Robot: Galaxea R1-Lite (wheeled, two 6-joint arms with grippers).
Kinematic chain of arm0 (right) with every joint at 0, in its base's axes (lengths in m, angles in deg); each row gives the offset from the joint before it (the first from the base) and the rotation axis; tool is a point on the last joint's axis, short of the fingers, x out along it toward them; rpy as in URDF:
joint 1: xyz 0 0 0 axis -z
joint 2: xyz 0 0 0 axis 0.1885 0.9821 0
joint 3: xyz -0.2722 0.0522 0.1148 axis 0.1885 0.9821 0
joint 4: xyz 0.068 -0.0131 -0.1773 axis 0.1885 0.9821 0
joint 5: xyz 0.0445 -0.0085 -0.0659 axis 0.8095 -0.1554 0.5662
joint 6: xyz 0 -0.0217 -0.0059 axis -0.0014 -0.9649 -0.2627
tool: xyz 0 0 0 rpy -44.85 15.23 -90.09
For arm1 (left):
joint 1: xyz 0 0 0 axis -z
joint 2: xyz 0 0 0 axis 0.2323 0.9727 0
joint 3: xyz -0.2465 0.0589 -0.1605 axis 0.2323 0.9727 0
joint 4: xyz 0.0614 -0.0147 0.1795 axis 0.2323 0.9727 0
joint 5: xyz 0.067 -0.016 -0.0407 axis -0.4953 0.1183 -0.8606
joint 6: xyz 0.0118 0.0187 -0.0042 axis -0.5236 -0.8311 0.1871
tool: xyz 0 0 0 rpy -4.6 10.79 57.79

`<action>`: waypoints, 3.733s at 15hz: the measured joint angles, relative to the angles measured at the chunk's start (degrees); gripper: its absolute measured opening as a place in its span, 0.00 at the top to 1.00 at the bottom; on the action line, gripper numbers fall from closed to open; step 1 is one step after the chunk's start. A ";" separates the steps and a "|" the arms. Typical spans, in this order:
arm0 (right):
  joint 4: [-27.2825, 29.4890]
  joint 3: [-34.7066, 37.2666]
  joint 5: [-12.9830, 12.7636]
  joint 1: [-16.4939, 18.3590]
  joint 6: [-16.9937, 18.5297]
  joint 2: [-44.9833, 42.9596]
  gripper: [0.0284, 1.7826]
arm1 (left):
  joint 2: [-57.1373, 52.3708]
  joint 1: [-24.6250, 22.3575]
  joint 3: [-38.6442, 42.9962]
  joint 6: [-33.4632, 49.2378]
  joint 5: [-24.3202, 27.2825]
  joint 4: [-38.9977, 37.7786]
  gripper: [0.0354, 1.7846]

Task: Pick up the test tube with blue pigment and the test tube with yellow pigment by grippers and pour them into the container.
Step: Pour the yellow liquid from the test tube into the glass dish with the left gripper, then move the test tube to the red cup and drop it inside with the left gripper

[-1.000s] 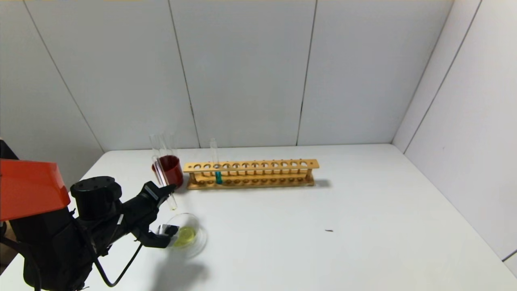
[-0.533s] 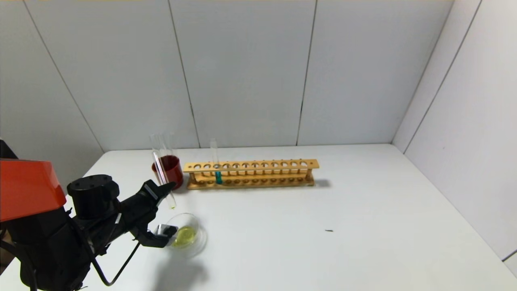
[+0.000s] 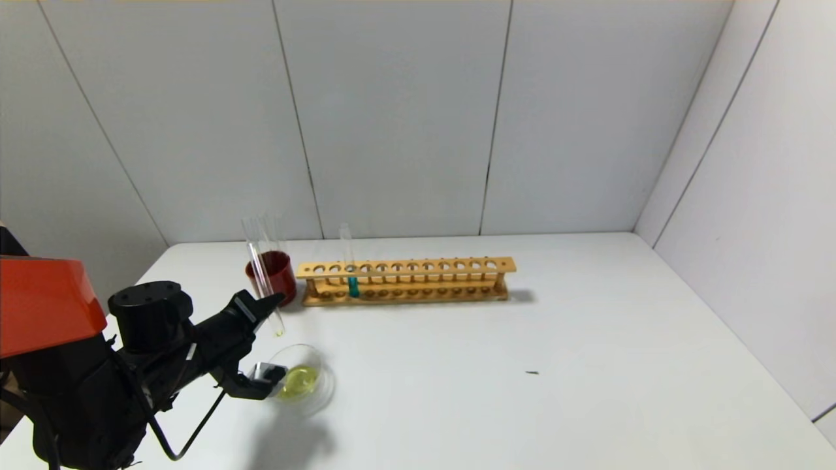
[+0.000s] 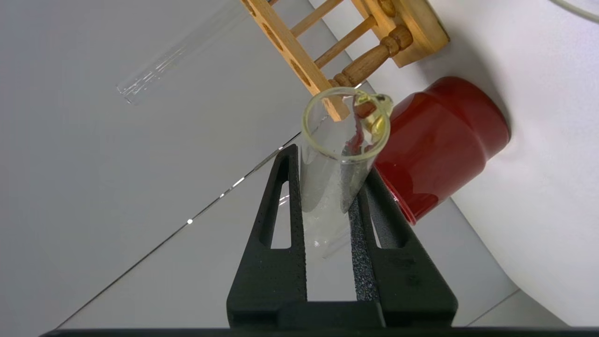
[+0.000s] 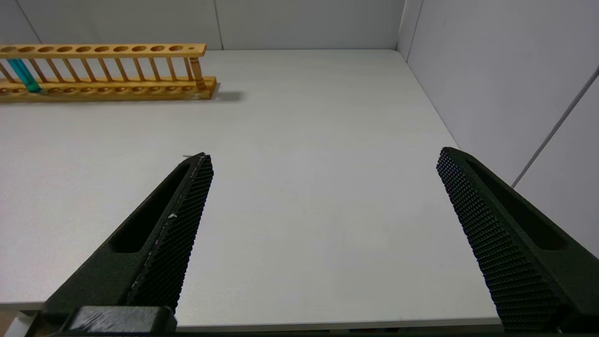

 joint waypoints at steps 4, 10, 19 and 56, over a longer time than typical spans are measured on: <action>0.00 0.00 0.02 0.00 0.02 0.00 0.02 | -0.15 -0.05 -0.09 -0.59 0.34 -0.02 0.84; 0.00 0.00 0.02 0.02 0.02 0.00 0.02 | -3.32 -0.05 0.33 3.67 -0.21 0.00 0.84; 0.00 0.00 0.02 0.02 0.00 0.00 0.02 | -16.74 8.28 2.57 41.29 -27.14 0.02 0.84; 0.00 0.00 0.02 0.02 0.00 0.00 0.02 | -0.78 4.83 -36.02 130.33 -38.62 36.39 0.84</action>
